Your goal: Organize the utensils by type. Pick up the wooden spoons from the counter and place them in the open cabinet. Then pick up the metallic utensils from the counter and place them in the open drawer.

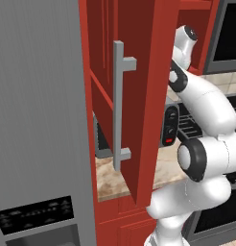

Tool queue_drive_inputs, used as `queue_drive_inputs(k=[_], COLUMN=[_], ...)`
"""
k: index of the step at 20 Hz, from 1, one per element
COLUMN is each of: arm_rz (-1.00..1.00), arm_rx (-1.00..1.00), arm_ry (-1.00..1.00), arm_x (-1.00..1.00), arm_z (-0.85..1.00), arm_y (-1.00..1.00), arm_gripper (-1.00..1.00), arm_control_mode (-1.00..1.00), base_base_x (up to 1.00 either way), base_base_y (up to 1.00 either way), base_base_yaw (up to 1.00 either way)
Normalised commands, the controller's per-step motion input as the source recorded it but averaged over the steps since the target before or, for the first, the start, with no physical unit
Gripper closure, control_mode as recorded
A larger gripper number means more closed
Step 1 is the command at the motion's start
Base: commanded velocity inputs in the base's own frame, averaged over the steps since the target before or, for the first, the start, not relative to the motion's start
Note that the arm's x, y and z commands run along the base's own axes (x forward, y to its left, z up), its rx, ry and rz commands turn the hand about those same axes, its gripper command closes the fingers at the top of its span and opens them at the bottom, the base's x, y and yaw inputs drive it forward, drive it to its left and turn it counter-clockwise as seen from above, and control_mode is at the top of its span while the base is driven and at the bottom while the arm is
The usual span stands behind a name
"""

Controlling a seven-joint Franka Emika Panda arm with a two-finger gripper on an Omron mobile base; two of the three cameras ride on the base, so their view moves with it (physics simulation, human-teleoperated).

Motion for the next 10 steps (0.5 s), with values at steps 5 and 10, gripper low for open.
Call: queue_drive_inputs(k=[5, 10], arm_rz=[0.00, 0.00], arm_rx=[-0.14, -0.14], arm_ry=[0.02, 0.00], arm_x=[0.31, 0.32], arm_z=[0.00, 0.00], arm_y=[0.07, 0.06], arm_gripper=[1.00, 1.00], arm_control_mode=[-1.00, -1.00], base_base_x=[0.00, 0.00], base_base_y=[0.00, 0.00], base_base_yaw=[0.00, 0.00])
